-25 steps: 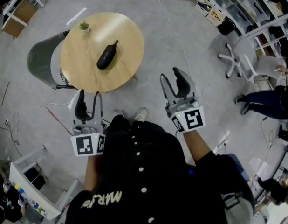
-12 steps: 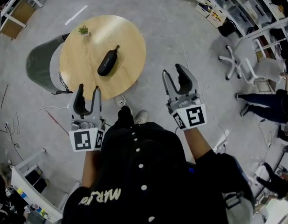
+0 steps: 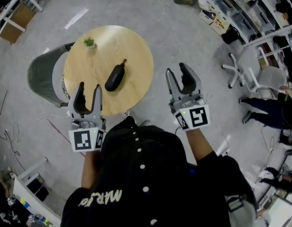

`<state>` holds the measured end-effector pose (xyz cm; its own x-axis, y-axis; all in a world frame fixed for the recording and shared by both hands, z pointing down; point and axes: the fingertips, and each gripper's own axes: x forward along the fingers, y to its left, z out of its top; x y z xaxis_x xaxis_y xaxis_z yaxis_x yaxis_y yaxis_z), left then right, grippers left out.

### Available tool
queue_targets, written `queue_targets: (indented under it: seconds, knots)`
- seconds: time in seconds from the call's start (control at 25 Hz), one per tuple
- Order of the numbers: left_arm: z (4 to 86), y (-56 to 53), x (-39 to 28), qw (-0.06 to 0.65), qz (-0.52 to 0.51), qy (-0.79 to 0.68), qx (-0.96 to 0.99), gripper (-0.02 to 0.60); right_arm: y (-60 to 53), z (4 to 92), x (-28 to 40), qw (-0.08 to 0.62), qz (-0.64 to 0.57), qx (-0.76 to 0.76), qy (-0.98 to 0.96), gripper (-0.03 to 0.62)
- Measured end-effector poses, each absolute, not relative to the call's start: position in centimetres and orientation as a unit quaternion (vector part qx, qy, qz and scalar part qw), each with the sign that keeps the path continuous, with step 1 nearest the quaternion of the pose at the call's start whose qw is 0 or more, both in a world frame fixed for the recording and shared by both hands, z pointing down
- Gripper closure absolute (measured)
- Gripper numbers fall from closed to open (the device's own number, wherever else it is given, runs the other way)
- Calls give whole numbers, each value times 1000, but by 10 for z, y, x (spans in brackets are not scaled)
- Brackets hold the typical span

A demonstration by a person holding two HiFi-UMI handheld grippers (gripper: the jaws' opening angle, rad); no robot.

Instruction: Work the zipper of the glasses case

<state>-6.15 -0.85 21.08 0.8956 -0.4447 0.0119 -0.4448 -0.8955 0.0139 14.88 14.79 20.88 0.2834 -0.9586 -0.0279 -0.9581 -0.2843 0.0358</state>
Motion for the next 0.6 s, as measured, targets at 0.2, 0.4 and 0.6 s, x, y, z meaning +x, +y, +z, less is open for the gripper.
queue_targets:
  seconds: [0.2, 0.4, 0.6]
  knots:
    - [212, -45, -51, 11, 3, -220, 975, 383, 110, 204, 158, 9, -28, 804, -594, 428]
    - [216, -69, -40, 17, 9, -201, 979, 383, 84, 204, 163, 14, -24, 808, -588, 428]
    - [226, -83, -31, 25, 19, -188, 982, 387, 70, 218, 164, 18, -9, 808, -589, 428]
